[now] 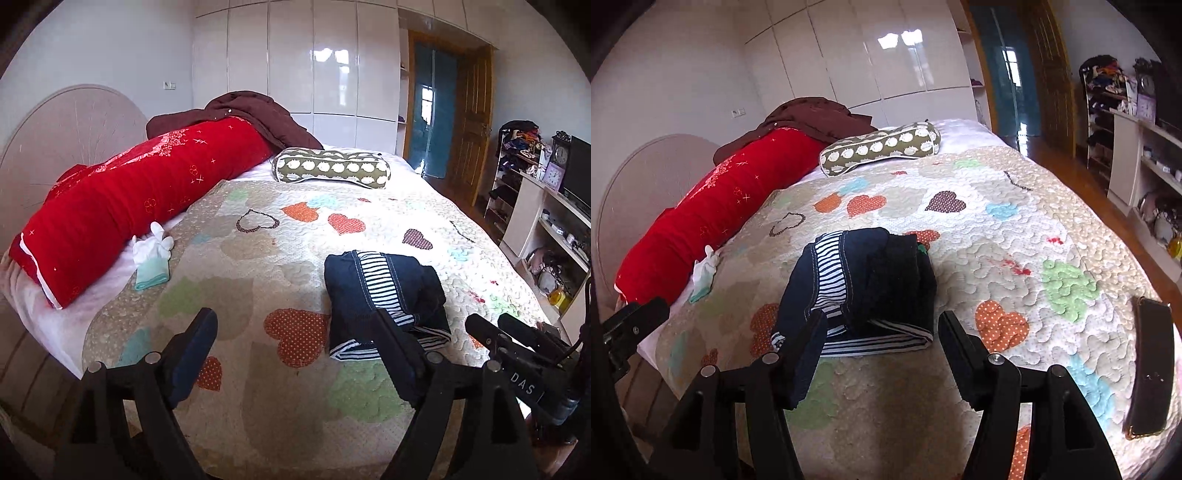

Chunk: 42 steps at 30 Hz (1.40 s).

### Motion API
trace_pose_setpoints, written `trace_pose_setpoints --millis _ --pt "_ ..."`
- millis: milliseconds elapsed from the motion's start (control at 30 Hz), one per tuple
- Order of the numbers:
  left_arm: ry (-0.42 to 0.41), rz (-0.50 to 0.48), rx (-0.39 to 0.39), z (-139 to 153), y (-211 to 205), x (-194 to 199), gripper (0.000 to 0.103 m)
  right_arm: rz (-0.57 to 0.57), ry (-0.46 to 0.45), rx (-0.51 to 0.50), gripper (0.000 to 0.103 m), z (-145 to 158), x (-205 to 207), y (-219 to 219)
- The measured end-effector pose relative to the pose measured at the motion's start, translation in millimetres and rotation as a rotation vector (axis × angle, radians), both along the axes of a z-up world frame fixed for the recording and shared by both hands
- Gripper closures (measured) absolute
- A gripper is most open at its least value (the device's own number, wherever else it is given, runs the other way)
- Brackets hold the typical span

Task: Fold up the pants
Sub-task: 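Release the folded bundle and lift both grippers away from it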

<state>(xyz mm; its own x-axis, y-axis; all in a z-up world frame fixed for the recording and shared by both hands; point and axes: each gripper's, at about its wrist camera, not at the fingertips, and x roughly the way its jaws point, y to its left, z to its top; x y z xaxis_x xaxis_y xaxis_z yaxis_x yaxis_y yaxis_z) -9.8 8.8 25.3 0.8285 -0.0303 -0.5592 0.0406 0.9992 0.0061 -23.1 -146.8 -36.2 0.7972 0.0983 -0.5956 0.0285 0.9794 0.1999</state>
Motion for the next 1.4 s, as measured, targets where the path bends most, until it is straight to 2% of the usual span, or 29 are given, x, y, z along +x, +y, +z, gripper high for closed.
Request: trace_pose_setpoints --millis 100,233,900,1400 --pt "-0.029 0.014 0.017 7 -4 -8 0.014 -0.006 -0.028 -0.047 0.033 7 -7 5" --pt "-0.046 0.024 0.041 13 -8 -13 0.011 -0.014 -0.025 -0.047 0.033 8 -12 3" --pt "0.009 -0.020 0.033 4 -15 -11 0.010 -0.020 0.031 -0.046 0.032 -5 -15 8" --pt "-0.049 -0.022 0.013 26 -12 -31 0.010 0.009 0.001 -0.074 0.030 15 -28 23"
